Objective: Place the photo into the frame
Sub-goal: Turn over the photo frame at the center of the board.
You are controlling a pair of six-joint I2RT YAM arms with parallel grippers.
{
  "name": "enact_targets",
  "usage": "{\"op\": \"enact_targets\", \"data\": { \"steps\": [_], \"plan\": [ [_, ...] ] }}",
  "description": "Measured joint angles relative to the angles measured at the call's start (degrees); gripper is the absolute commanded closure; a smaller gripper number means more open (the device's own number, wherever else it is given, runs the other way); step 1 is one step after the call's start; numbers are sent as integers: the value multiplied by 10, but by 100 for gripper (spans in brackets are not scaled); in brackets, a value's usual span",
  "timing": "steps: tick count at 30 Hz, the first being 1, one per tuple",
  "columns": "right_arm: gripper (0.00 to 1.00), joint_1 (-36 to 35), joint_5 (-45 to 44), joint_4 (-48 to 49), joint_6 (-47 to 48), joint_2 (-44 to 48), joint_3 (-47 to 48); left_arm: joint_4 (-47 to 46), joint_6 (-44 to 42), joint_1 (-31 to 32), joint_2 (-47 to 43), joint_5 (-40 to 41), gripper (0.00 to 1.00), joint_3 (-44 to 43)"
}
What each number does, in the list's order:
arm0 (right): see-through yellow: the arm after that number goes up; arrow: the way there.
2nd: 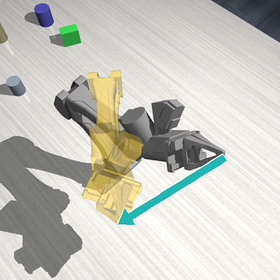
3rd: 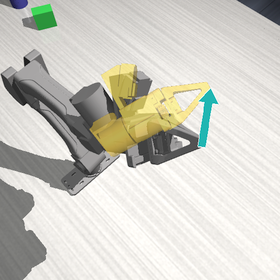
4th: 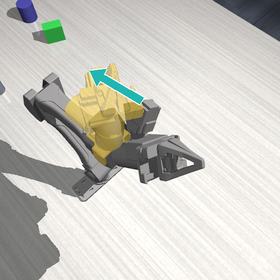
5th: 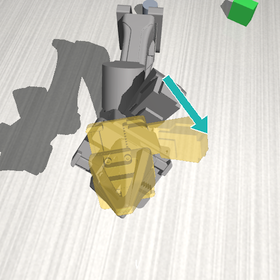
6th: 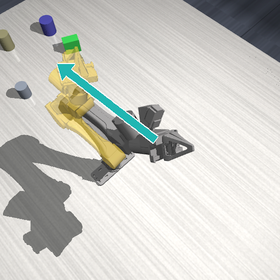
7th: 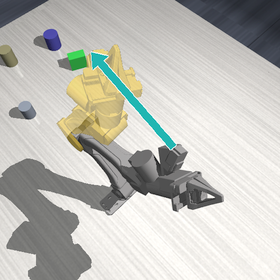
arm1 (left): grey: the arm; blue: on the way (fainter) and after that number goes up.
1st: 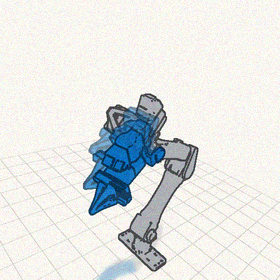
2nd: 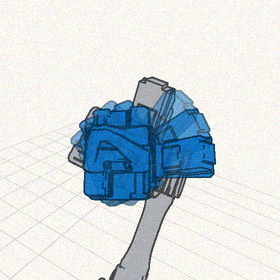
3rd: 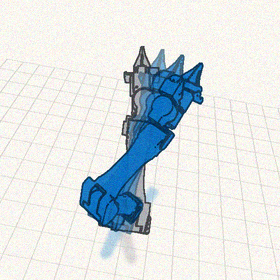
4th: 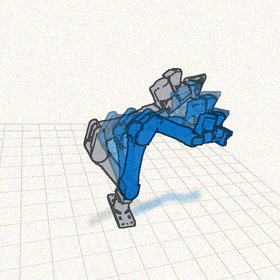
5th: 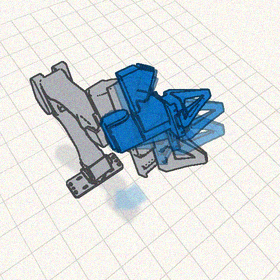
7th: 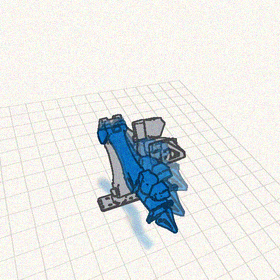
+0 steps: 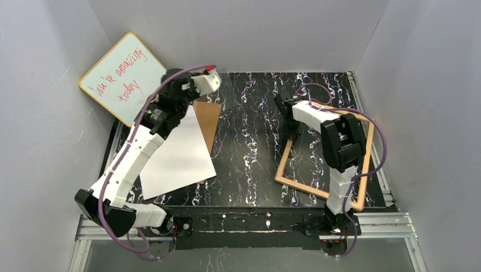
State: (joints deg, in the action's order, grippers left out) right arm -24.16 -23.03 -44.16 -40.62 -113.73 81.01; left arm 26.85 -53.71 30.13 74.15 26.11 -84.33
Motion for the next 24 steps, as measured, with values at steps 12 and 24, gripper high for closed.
{"op": "enact_targets", "data": {
  "steps": [12, 24],
  "plan": [
    [99, -113, 97, -79, -49, -51, 227, 5, 22, -68, -3, -2, 100, -41],
    [99, -144, 368, 54, -167, 47, 327, -19, 31, -94, -26, 17, 100, -35]
  ]
}}
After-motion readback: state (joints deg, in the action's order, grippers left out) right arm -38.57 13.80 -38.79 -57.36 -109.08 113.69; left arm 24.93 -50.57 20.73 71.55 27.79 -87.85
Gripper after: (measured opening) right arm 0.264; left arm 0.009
